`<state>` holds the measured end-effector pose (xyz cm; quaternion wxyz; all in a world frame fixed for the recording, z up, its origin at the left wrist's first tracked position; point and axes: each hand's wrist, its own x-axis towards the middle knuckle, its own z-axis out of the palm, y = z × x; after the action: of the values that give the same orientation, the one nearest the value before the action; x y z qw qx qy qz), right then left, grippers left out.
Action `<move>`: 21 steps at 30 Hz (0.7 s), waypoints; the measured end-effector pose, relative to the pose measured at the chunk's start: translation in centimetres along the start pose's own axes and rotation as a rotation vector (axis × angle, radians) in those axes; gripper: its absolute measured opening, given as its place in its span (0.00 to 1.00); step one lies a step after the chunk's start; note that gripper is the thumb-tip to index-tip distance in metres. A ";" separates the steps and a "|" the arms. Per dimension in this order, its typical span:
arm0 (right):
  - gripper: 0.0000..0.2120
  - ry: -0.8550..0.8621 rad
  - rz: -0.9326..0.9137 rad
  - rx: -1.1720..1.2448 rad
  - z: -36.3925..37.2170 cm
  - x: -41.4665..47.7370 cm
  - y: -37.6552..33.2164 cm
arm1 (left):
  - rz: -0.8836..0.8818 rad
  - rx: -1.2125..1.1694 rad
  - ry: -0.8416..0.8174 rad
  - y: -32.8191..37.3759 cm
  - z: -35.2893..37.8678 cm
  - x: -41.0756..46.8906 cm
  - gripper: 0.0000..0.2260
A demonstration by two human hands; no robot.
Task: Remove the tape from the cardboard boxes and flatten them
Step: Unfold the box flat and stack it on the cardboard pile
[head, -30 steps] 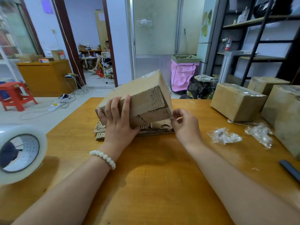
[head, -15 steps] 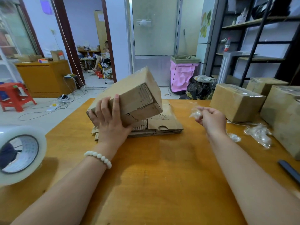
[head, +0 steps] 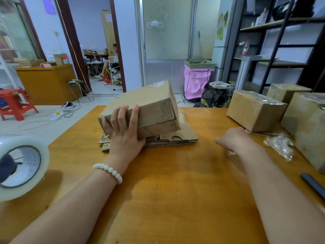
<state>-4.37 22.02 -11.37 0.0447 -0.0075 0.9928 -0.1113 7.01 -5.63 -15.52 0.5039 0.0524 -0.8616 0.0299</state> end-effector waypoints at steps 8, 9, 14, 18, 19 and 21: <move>0.42 -0.231 0.144 -0.333 -0.5 -3.3 -1.5 | 0.030 0.015 -0.022 0.0 0.2 -0.2 0.54; 0.41 -0.209 0.142 -0.323 -0.5 -3.5 -1.7 | 0.036 0.015 -0.027 0.0 0.2 -0.3 0.54; 0.35 0.048 -0.001 -0.242 1.0 -2.4 -2.2 | 0.103 -0.001 -0.054 0.2 0.5 -0.3 0.52; 0.24 0.305 -0.243 0.009 1.7 -2.5 -3.1 | 0.196 -0.026 -0.076 0.6 0.5 -0.3 0.49; 0.23 0.336 -0.296 0.159 1.6 -2.6 -3.2 | 0.214 -0.037 -0.080 0.6 0.5 -0.2 0.46; 0.24 0.259 -0.372 0.534 1.4 -3.0 -3.3 | 0.231 -0.084 -0.104 0.5 0.4 -0.2 0.38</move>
<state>-1.26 18.52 -11.71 -0.1021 -0.1622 0.9078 -0.3731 6.70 -5.12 -15.89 0.4536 -0.0670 -0.8874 0.0487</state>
